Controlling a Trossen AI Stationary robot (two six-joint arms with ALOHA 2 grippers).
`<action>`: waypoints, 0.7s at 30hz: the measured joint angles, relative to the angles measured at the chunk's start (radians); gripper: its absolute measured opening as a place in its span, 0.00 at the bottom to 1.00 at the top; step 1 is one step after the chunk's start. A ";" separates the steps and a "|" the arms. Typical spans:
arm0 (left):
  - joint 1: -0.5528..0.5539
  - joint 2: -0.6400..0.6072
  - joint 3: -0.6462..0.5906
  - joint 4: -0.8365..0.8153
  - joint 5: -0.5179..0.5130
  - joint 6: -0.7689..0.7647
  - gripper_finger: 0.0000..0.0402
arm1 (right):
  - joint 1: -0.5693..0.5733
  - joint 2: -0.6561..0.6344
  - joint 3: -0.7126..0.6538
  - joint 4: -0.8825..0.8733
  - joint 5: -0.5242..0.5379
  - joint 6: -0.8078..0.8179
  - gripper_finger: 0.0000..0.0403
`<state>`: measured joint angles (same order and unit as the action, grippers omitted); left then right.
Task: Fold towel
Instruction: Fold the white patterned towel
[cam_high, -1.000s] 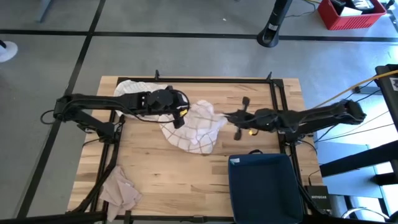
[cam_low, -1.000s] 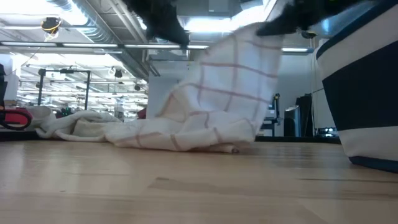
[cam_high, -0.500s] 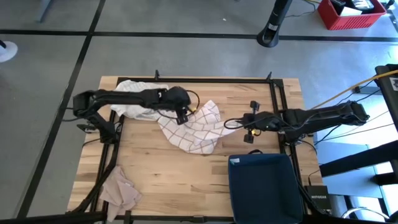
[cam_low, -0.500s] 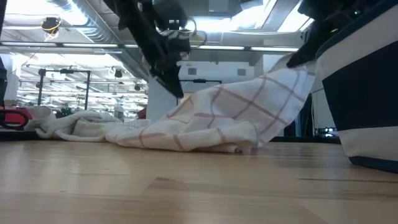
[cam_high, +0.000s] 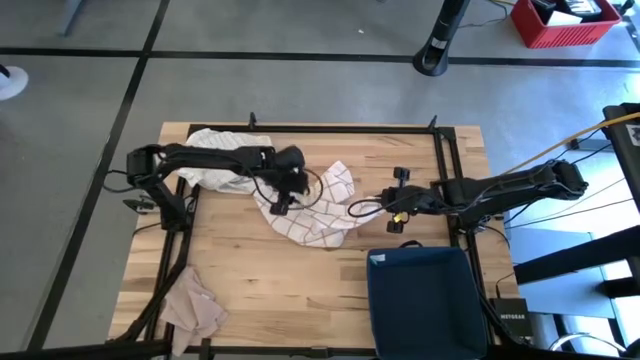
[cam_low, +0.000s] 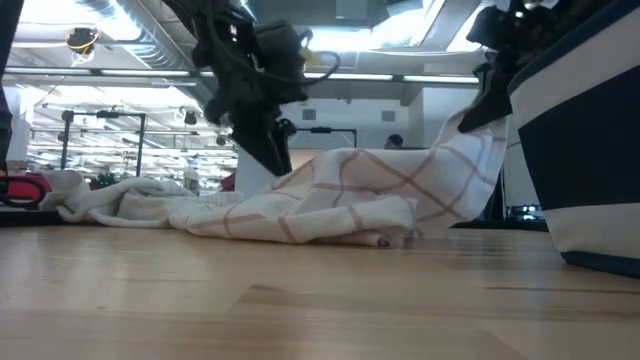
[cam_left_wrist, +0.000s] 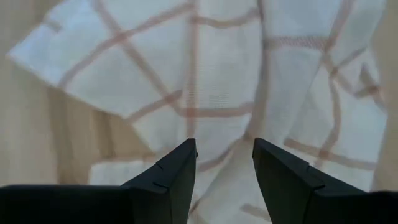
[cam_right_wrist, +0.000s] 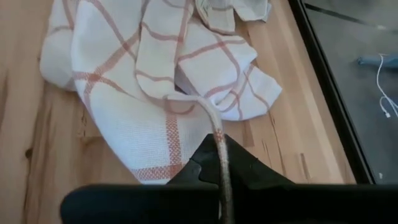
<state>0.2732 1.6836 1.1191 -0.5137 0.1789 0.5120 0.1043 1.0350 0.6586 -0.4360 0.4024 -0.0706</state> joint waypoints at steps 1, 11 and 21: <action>-0.008 0.010 0.000 0.007 -0.018 0.026 0.38 | 0.000 0.004 0.000 0.000 0.003 0.009 0.00; -0.023 0.033 0.000 -0.032 -0.186 0.125 0.32 | 0.000 0.024 0.000 0.029 0.007 0.020 0.00; -0.031 0.029 0.017 -0.082 -0.252 -0.027 0.02 | 0.000 0.024 0.000 0.086 0.014 0.017 0.00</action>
<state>0.2418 1.7121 1.1356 -0.5957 -0.0726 0.4849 0.1043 1.0588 0.6586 -0.3503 0.4160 -0.0538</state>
